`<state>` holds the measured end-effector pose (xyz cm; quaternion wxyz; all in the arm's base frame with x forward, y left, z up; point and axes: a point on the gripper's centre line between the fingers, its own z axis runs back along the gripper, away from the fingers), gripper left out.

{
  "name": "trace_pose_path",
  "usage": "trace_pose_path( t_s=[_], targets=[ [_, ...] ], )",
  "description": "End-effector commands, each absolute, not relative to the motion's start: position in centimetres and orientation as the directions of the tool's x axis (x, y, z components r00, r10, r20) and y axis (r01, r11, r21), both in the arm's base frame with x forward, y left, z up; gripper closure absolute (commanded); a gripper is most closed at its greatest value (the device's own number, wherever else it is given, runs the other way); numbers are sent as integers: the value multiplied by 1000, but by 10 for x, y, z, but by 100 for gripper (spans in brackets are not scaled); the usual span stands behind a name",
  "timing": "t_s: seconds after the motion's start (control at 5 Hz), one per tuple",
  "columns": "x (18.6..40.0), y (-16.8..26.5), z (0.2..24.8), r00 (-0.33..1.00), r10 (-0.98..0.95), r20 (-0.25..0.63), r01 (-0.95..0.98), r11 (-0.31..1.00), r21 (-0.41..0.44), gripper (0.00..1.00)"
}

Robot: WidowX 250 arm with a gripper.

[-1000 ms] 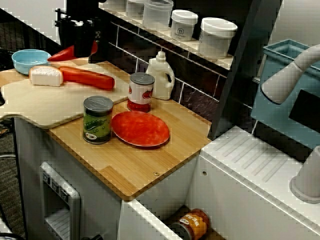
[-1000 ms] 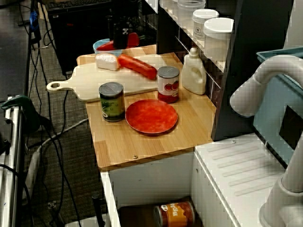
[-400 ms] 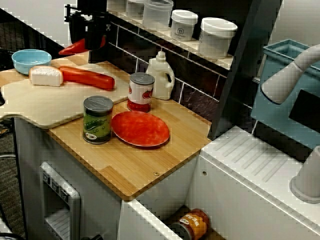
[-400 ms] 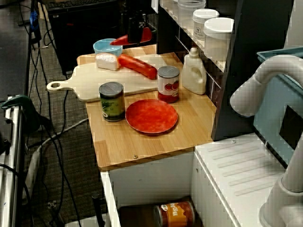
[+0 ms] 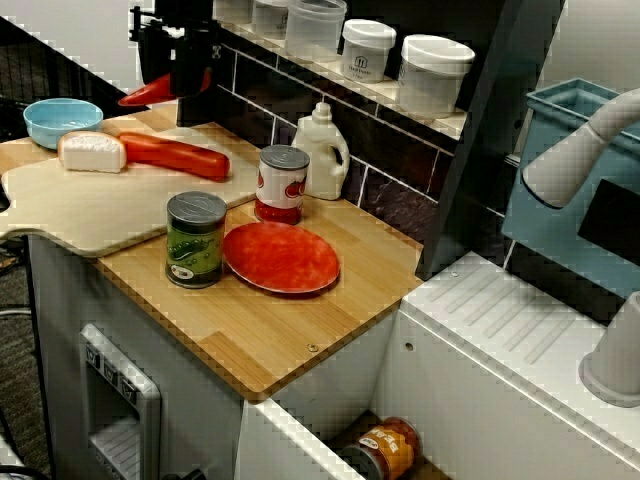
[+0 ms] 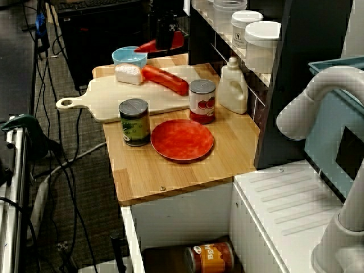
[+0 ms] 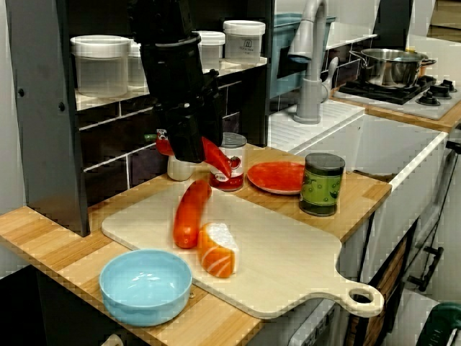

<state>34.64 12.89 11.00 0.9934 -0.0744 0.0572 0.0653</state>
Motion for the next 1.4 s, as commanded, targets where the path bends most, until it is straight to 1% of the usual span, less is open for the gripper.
trace_pose_path(
  t_s=[0.0, 0.4, 1.2],
  targets=[
    [353, 138, 124, 988, 135, -76, -144, 982, -122, 100],
    [350, 137, 121, 988, 134, -75, -142, 983, -116, 100],
    [324, 123, 131, 994, 89, -63, -97, 986, -138, 100]
  ],
)
